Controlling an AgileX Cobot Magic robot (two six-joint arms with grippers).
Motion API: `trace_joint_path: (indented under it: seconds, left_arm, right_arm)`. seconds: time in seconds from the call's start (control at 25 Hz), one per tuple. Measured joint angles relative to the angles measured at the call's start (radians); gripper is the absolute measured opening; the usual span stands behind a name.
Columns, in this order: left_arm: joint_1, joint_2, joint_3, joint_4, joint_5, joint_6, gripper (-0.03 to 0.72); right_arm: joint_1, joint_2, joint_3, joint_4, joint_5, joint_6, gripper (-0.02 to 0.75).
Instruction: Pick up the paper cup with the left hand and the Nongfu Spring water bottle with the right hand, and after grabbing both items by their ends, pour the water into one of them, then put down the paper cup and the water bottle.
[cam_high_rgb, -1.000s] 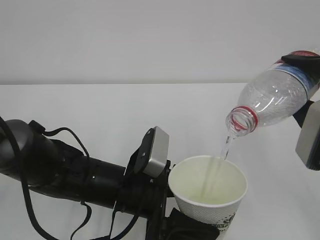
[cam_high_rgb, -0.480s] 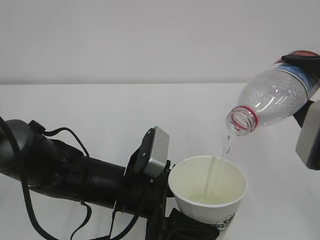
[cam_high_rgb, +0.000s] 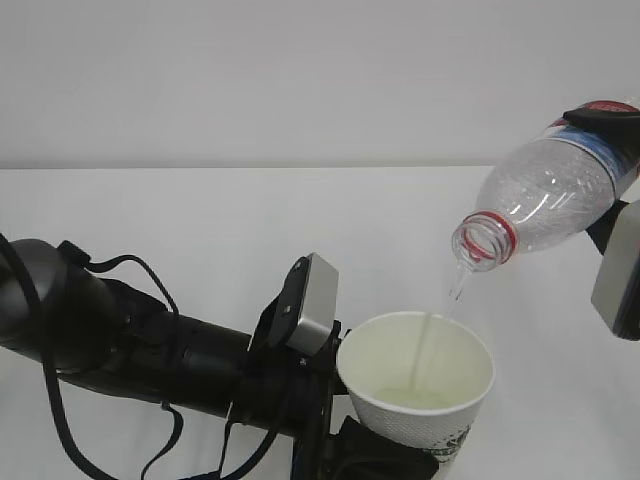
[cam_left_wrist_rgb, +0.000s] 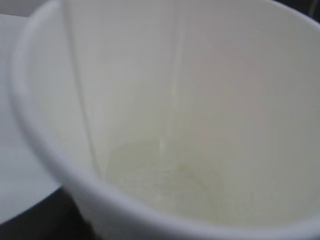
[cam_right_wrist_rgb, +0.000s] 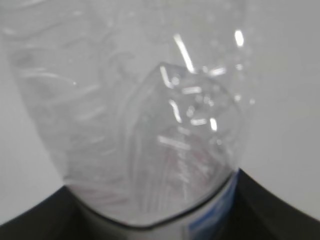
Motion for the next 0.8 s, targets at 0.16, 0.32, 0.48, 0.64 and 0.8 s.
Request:
trace_joint_path:
  seconds: [0.16,0.32,0.48,0.64,0.8]
  left_arm:
    - [0.000,0.000,0.000,0.000,0.001,0.000,0.513]
    - [0.000,0.000,0.000,0.000,0.001,0.000,0.513]
    - [0.000,0.000,0.000,0.000,0.001,0.000,0.513]
    - [0.000,0.000,0.000,0.000,0.002,0.000,0.513]
    - [0.000,0.000,0.000,0.000,0.002,0.000,0.513]
  right_arm:
    - [0.000,0.000,0.000,0.000,0.000,0.000,0.459]
    - [0.000,0.000,0.000,0.000,0.000,-0.005,0.459]
    - [0.000,0.000,0.000,0.000,0.000,-0.007,0.459]
    - [0.000,0.000,0.000,0.000,-0.001,-0.007,0.459]
    - [0.000,0.000,0.000,0.002,-0.001,-0.009,0.459]
